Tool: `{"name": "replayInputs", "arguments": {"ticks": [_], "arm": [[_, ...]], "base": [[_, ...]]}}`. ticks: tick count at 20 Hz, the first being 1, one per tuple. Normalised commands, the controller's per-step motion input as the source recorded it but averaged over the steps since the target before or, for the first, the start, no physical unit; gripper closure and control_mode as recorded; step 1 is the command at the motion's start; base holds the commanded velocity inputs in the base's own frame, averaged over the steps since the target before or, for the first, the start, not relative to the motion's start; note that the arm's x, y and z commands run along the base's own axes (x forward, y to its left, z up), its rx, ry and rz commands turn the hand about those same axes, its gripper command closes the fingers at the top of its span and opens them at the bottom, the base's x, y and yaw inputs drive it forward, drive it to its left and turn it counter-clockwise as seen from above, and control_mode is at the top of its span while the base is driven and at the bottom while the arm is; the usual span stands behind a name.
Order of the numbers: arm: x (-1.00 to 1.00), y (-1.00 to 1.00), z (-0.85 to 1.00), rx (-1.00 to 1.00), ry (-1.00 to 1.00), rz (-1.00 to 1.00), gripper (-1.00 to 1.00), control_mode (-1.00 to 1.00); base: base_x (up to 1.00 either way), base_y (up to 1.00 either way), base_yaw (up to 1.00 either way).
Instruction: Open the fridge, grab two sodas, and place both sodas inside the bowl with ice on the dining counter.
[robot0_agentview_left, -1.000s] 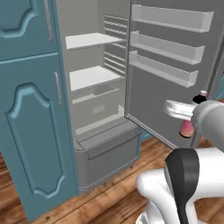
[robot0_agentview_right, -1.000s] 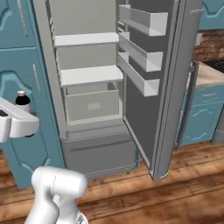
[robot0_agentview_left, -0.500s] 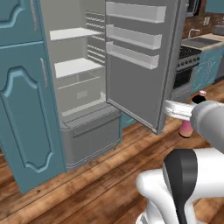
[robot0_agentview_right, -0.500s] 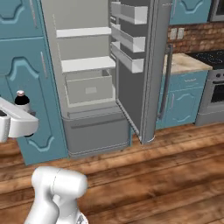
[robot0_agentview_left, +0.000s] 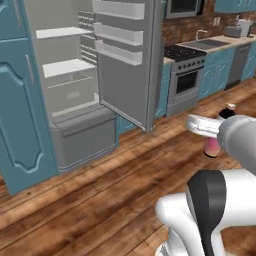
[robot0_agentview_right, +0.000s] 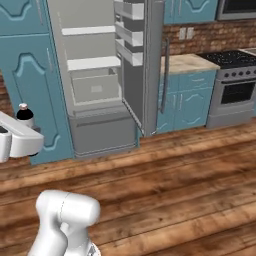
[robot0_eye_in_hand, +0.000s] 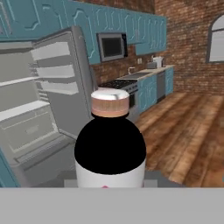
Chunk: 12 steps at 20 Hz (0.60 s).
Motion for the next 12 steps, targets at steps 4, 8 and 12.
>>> {"name": "replayInputs", "arguments": {"ticks": [4, 8, 12], "arm": [[0.0, 0.0, 0.0, 0.0, 0.0, 0.0, 1.0, 1.0], [0.0, 0.0, 0.0, 0.0, 0.0, 0.0, 1.0, 1.0], [0.0, 0.0, 0.0, 0.0, 0.0, 0.0, 1.0, 1.0]], "base": [[-1.0, -0.68, -0.06], [-1.0, -0.71, -0.07], [-1.0, -0.88, -0.05]]}}
